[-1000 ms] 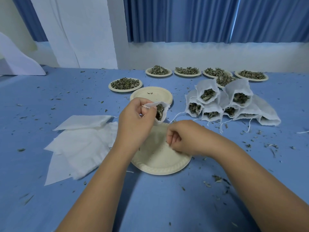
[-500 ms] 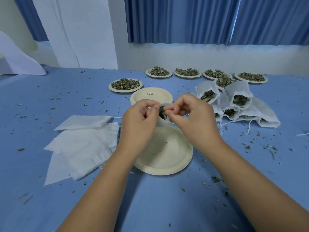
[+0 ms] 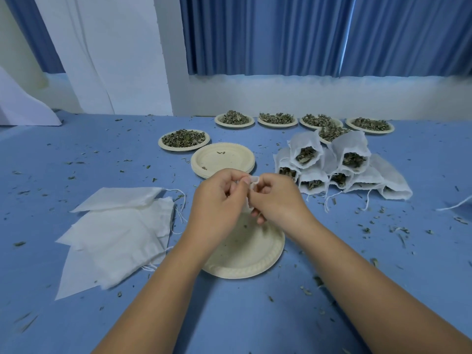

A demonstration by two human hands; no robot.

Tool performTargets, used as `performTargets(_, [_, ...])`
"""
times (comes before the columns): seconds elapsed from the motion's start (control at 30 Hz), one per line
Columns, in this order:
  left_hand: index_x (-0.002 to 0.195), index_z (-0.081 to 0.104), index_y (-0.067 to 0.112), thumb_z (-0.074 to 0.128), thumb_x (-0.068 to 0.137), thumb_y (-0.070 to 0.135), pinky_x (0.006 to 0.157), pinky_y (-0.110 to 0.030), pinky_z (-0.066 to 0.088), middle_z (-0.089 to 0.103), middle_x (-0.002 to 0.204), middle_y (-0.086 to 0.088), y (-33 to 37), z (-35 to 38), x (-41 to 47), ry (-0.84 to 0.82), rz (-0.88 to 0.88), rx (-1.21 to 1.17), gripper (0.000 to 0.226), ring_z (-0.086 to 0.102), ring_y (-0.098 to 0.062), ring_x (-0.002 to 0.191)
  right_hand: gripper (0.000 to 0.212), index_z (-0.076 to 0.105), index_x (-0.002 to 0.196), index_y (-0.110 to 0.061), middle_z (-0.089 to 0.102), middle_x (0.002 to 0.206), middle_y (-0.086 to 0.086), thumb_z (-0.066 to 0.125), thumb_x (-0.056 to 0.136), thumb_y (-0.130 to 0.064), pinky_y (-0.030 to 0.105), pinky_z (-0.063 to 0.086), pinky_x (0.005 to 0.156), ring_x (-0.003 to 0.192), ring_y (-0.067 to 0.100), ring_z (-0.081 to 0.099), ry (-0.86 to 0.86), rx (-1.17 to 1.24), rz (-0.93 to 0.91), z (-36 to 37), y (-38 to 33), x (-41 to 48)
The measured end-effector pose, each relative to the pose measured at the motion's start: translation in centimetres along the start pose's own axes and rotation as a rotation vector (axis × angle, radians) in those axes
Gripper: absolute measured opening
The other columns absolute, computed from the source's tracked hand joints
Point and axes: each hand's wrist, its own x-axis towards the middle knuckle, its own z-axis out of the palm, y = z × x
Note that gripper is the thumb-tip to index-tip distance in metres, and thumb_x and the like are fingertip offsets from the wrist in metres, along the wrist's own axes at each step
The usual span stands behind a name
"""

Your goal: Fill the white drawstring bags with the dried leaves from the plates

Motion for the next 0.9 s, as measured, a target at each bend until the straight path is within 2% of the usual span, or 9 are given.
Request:
performTargets(0.1, [0.082, 0.068, 0.029, 0.061, 0.095, 0.021, 0.051, -0.014, 0.037, 0.049, 0.052, 0.008, -0.2, 0.5, -0.1, 0.005, 0.018, -0.004, 0.017, 0.045, -0.005, 0.051, 0.018, 0.057, 0.072, -0.011, 0.06, 0.054, -0.005, 0.065, 0.089, -0.014, 0.021, 0.047, 0.041, 0.048, 0.012, 0.062, -0.019, -0.017, 0.022, -0.5, -0.1, 0.0])
performTargets(0.17, [0.084, 0.067, 0.031, 0.06, 0.095, 0.023, 0.052, -0.014, 0.038, 0.054, 0.057, 0.001, -0.1, 0.8, 0.1, 0.026, 0.049, 0.004, 0.015, 0.048, -0.007, 0.054, 0.016, 0.059, 0.077, -0.011, 0.066, 0.066, 0.0, 0.065, 0.091, -0.019, 0.021, 0.051, 0.046, 0.06, 0.012, 0.07, -0.077, 0.065, 0.079, -1.4, -0.5, -0.2])
performTargets(0.27, [0.089, 0.065, 0.028, 0.057, 0.097, 0.022, 0.052, -0.013, 0.039, 0.056, 0.06, 0.004, 0.9, 2.0, 0.6, 0.018, 0.103, 0.029, 0.013, 0.049, -0.004, 0.054, 0.016, 0.062, 0.09, -0.002, 0.07, 0.086, 0.013, 0.064, 0.093, -0.017, 0.026, 0.057, 0.055, 0.072, 0.015, 0.073, -0.084, 0.243, 0.087, -3.0, -1.3, -0.4])
performTargets(0.37, [0.097, 0.061, 0.025, 0.055, 0.097, 0.023, 0.054, -0.014, 0.043, 0.061, 0.069, 0.005, 3.1, 4.0, 2.5, 0.012, 0.193, 0.074, 0.007, 0.056, -0.002, 0.06, 0.023, 0.056, 0.099, 0.009, 0.067, 0.1, 0.026, 0.062, 0.094, -0.013, 0.028, 0.058, 0.056, 0.076, 0.02, 0.074, 0.043, 0.332, 0.027, -5.2, -2.2, 0.1])
performTargets(0.5, [0.109, 0.053, 0.025, 0.054, 0.096, 0.026, 0.061, -0.021, 0.044, 0.062, 0.072, 0.003, 5.8, 6.9, 6.6, -0.016, 0.259, 0.156, 0.013, 0.058, -0.008, 0.066, 0.018, 0.051, 0.081, -0.006, 0.062, 0.102, 0.034, 0.065, 0.092, -0.01, 0.025, 0.058, 0.058, 0.08, 0.025, 0.073, 0.266, 0.315, -0.07, -9.3, -3.3, 2.3])
performTargets(0.67, [0.115, 0.06, 0.016, 0.054, 0.096, 0.023, 0.064, -0.022, 0.033, 0.059, 0.086, 0.007, 7.0, 11.4, 11.1, -0.058, 0.382, 0.318, 0.02, 0.054, -0.012, 0.08, 0.014, 0.054, 0.086, -0.006, 0.059, 0.09, 0.021, 0.065, 0.092, -0.011, 0.023, 0.059, 0.064, 0.068, 0.018, 0.072, 0.433, 0.287, -0.112, -14.4, -2.9, 5.9])
performTargets(0.73, [0.118, 0.061, 0.016, 0.052, 0.097, 0.021, 0.073, -0.027, 0.038, 0.062, 0.103, -0.001, 6.5, 13.0, 12.4, -0.098, 0.399, 0.411, 0.023, 0.056, -0.017, 0.094, 0.017, 0.052, 0.081, -0.007, 0.059, 0.086, 0.021, 0.065, 0.092, -0.011, 0.03, 0.061, 0.069, 0.072, 0.023, 0.073, 0.472, 0.234, -0.08, -15.7, -1.7, 7.3])
performTargets(0.8, [0.12, 0.063, 0.018, 0.049, 0.099, 0.022, 0.078, -0.033, 0.045, 0.058, 0.113, -0.006, 5.6, 14.2, 13.1, -0.169, 0.352, 0.505, 0.025, 0.058, -0.022, 0.096, 0.025, 0.05, 0.073, -0.007, 0.057, 0.076, 0.018, 0.065, 0.092, -0.014, 0.038, 0.059, 0.073, 0.067, 0.023, 0.071, 0.489, 0.059, -0.054, -16.4, -0.2, 8.4])
performTargets(0.9, [0.12, 0.065, 0.022, 0.045, 0.101, 0.026, 0.077, -0.037, 0.05, 0.052, 0.118, -0.01, 3.8, 15.3, 13.3, -0.267, 0.258, 0.705, 0.028, 0.061, -0.03, 0.088, 0.029, 0.061, 0.065, -0.001, 0.061, 0.065, 0.018, 0.069, 0.087, -0.019, 0.023, 0.044, 0.056, 0.056, 0.019, 0.055, 0.489, -0.344, -0.085, -16.5, 1.7, 9.3])
